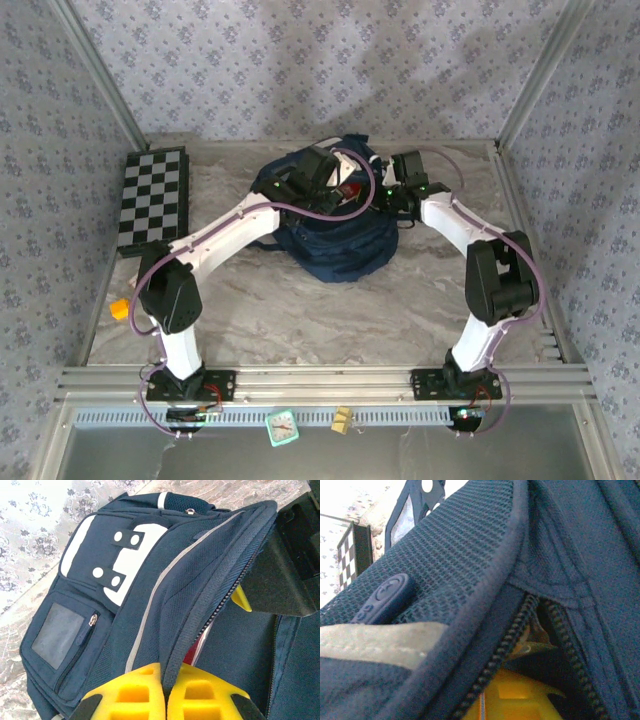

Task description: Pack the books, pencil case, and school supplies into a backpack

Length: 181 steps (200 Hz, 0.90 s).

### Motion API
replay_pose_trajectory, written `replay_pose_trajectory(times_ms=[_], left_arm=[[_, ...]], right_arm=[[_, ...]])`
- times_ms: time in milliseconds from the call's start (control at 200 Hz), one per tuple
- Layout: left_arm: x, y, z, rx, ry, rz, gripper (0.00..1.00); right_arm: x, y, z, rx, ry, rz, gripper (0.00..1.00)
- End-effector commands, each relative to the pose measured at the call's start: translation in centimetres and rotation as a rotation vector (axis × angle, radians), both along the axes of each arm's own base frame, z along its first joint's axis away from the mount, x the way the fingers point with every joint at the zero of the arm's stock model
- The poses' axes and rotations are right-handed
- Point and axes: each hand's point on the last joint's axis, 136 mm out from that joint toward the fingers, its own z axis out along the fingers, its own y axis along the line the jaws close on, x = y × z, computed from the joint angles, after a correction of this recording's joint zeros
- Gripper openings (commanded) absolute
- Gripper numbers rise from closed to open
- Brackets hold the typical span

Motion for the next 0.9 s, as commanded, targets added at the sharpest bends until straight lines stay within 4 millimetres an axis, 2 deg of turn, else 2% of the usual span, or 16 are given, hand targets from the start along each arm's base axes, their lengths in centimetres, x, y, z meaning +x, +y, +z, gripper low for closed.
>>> replay_pose_trajectory(times_ms=[0, 55, 75, 215, 315, 425, 505, 540, 580, 625, 695, 745, 815, 900], left_arm=[[-0.3, 0.0, 5.2, -0.123, -0.074, 0.015, 0.0], [-0.4, -0.2, 5.1, -0.132, -0.059, 0.013, 0.0], [-0.4, -0.2, 5.0, -0.136, -0.055, 0.015, 0.0], [-0.4, -0.5, 4.0, -0.15, -0.017, 0.039, 0.0], [-0.5, -0.5, 3.2, -0.142, 0.007, 0.053, 0.0], [-1.2, -1.3, 1.9, -0.122, 0.044, 0.034, 0.0], [-2.3, -2.2, 0.6, -0.106, 0.087, -0.003, 0.0], [-2.9, -2.6, 0.1, -0.098, 0.11, -0.025, 0.04], [-3.8, -3.0, -0.2, -0.094, 0.135, -0.05, 0.1], [-4.7, -3.2, -0.1, -0.112, 0.169, -0.068, 0.24], [-6.1, -3.1, 0.9, -0.184, 0.213, -0.078, 0.39], [-6.8, -2.3, 1.5, -0.235, 0.222, -0.055, 0.47], [-6.8, 0.0, 2.3, -0.345, 0.248, 0.029, 0.54], [-5.1, 4.3, 1.4, -0.519, 0.333, 0.215, 0.6]], right_arm=[[-0.5, -1.4, 2.0, 0.006, -0.06, -0.001, 0.18], [-1.5, -2.4, 3.2, 0.023, -0.079, -0.006, 0.23], [-2.3, -3.0, 2.4, 0.022, -0.054, -0.009, 0.25], [-5.0, -7.2, 3.2, -0.006, -0.037, -0.055, 0.32], [-6.2, -10.3, 2.9, -0.038, -0.004, -0.103, 0.36], [-7.2, -12.1, 2.3, -0.042, 0.032, -0.127, 0.38], [-7.6, -12.0, 2.2, -0.05, 0.031, -0.111, 0.39], [-7.8, -11.6, 2.4, -0.057, 0.03, -0.102, 0.4], [-7.9, -11.2, 2.4, -0.067, 0.027, -0.091, 0.41], [-8.1, -10.6, 2.4, -0.079, 0.025, -0.075, 0.43], [-8.5, -9.7, 2.3, -0.1, 0.039, -0.059, 0.45], [-8.9, -8.6, 2.2, -0.106, 0.041, -0.037, 0.45], [-9.5, -7.1, 2.0, -0.117, 0.048, -0.021, 0.47], [-10.4, -4.3, 1.4, -0.091, 0.056, 0.015, 0.49]])
